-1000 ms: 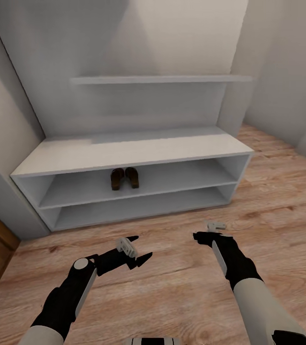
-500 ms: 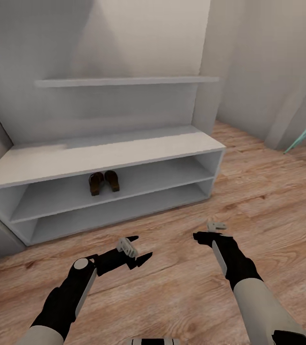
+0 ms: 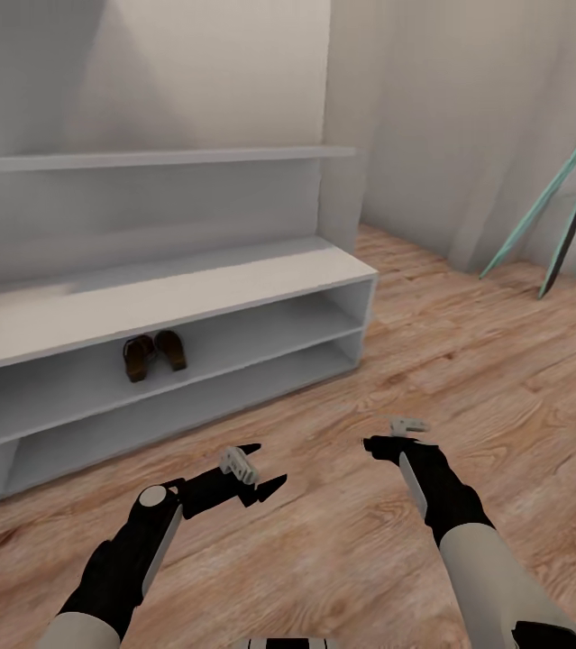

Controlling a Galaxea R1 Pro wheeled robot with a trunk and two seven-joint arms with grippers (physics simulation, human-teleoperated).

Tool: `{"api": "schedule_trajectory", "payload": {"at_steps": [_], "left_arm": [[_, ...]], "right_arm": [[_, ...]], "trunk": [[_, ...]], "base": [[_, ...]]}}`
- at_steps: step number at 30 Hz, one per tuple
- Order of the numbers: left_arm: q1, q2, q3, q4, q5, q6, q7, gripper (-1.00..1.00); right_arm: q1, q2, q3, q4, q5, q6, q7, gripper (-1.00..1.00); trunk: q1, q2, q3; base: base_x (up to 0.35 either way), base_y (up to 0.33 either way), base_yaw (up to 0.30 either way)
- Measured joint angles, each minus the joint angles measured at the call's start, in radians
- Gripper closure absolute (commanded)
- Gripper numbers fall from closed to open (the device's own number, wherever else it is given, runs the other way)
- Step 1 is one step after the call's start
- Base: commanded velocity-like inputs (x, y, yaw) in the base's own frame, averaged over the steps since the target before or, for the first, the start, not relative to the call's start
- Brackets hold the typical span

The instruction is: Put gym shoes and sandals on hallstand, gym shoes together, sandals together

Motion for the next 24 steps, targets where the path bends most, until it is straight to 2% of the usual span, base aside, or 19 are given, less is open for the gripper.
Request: {"api": "schedule_trajectory", "payload": {"at_steps": [13,24], "left_arm": [[0.000,0.000,0.000,0.000,0.000,0.000,0.000,-1.00],[0.000,-0.001,0.000,0.000,0.000,0.014,0.000,-1.00]], "right_arm": [[0.000,0.000,0.000,0.000,0.000,0.000,0.000,-1.00],[0.000,0.000,0.000,0.000,0.000,0.000,0.000,-1.00]], "trunk": [[0.000,0.000,0.006],[-0.005,0.003,0.054]], "base": [[0.000,0.000,-0.279],[0.000,0.000,-0.279]]}}
